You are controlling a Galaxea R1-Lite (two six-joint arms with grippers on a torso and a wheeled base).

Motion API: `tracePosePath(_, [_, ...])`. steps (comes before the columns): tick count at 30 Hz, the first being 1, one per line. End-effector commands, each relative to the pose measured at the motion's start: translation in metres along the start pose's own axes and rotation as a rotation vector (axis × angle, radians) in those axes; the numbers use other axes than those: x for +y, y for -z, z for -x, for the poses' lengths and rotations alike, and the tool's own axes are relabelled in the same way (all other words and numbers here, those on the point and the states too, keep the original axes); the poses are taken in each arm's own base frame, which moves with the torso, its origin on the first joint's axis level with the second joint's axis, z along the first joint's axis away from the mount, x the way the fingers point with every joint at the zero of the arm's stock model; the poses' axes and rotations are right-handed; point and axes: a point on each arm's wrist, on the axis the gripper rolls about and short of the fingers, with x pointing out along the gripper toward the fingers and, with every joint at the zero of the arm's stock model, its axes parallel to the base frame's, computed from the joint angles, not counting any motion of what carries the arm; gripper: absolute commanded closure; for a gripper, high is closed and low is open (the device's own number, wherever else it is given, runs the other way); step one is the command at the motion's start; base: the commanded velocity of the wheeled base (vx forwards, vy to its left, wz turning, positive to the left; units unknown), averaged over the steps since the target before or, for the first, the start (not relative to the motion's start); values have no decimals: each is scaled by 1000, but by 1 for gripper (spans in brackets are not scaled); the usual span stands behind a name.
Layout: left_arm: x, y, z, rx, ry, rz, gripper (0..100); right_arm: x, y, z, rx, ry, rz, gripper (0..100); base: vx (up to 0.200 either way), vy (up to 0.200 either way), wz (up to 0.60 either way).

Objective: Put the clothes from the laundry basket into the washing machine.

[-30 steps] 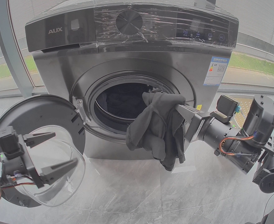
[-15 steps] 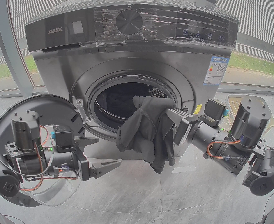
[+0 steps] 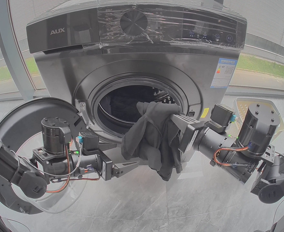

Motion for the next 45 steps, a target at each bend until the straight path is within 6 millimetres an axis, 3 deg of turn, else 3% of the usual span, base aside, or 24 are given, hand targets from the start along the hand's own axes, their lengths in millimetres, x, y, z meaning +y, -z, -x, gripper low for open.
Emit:
tracePosePath(1, [7,7,-17,18,0,25,0,1,1,1,3,-3,3,100,0,0,0])
tracePosePath(11, [11,4,-37,-36,-5,19,0,2,3,2,13,-5,6,100,0,0,0])
tracePosePath(12, [12,4,-38,-40,-8,17,100,2,3,3,13,-5,5,100,0,0,0])
tracePosePath(23, [2,-3,-42,-115,22,-8,100,-3,6,4,24,9,12,100,0,0,0])
tracePosePath(35, [-25,-3,15,-187,47,-42,100,-27,18,3,80,78,47,100,0,0,0])
tracePosePath(36, [-30,-5,19,-199,58,-47,100,-28,22,2,93,75,56,0,0,0,0])
tracePosePath(45, [-48,-27,28,-287,118,-45,100,-34,34,4,153,63,60,0,0,0,0])
